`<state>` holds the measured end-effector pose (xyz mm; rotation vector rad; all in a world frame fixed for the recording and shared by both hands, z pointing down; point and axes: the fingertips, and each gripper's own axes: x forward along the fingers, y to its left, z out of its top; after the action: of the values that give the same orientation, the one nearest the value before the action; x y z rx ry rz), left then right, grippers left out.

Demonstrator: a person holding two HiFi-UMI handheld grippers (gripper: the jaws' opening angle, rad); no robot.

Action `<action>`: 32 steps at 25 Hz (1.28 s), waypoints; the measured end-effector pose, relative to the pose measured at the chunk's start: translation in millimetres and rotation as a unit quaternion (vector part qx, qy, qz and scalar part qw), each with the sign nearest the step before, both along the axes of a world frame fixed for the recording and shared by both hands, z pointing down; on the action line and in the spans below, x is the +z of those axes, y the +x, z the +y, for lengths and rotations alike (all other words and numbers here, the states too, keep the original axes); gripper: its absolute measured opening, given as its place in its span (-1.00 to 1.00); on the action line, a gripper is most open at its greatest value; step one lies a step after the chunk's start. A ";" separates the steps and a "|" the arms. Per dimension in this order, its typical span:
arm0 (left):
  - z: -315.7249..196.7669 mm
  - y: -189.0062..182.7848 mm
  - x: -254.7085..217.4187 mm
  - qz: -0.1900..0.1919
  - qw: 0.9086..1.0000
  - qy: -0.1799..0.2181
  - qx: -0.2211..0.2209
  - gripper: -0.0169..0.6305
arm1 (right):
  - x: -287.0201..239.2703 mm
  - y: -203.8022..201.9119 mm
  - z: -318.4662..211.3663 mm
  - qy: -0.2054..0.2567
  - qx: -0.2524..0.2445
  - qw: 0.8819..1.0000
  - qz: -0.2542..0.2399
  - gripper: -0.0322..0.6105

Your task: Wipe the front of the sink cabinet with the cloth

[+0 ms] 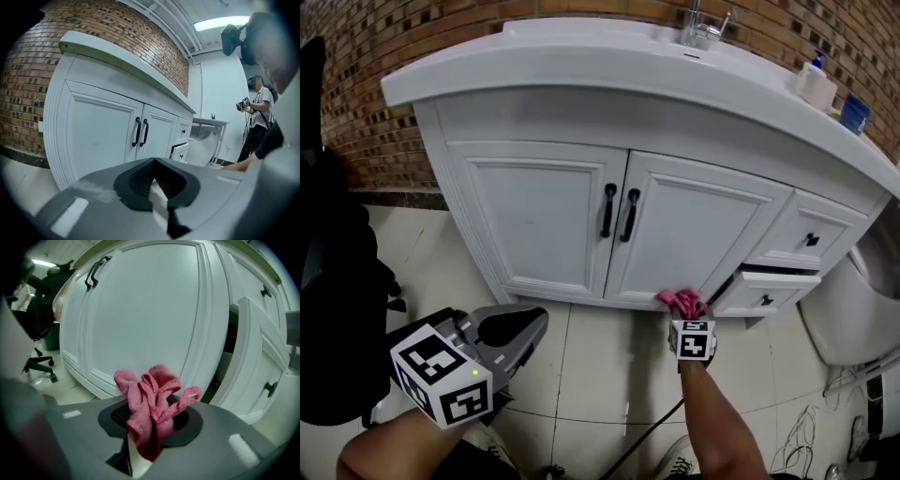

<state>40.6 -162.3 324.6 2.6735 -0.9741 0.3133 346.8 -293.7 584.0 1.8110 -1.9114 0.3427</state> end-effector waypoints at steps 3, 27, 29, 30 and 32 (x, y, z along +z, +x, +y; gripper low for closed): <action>-2.4 -5.8 -1.8 0.002 1.000 -0.001 -0.007 -0.93 | 0.9 -13.4 17.1 -0.002 0.004 1.000 -0.027 -0.47; 4.2 -38.7 -32.8 0.054 0.998 0.019 -0.014 -0.93 | -406.8 -139.8 15.4 0.388 -0.109 0.905 0.137 -0.46; 6.2 -37.5 -29.6 0.048 0.999 0.016 -0.013 -0.93 | -411.2 -137.8 9.1 0.387 -0.102 0.906 0.137 -0.46; 7.2 -37.3 -28.0 0.044 0.999 0.014 -0.013 -0.93 | -409.9 -137.3 5.7 0.383 -0.100 0.909 0.132 -0.45; 8.4 -37.2 -25.2 0.039 0.999 0.011 -0.012 -0.93 | -405.3 -138.9 -0.1 0.379 -0.098 0.910 0.139 -0.43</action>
<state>3.4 -153.9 299.4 2.6691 -0.9904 0.1935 207.9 -293.8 178.8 1.9247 -2.1394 -0.7982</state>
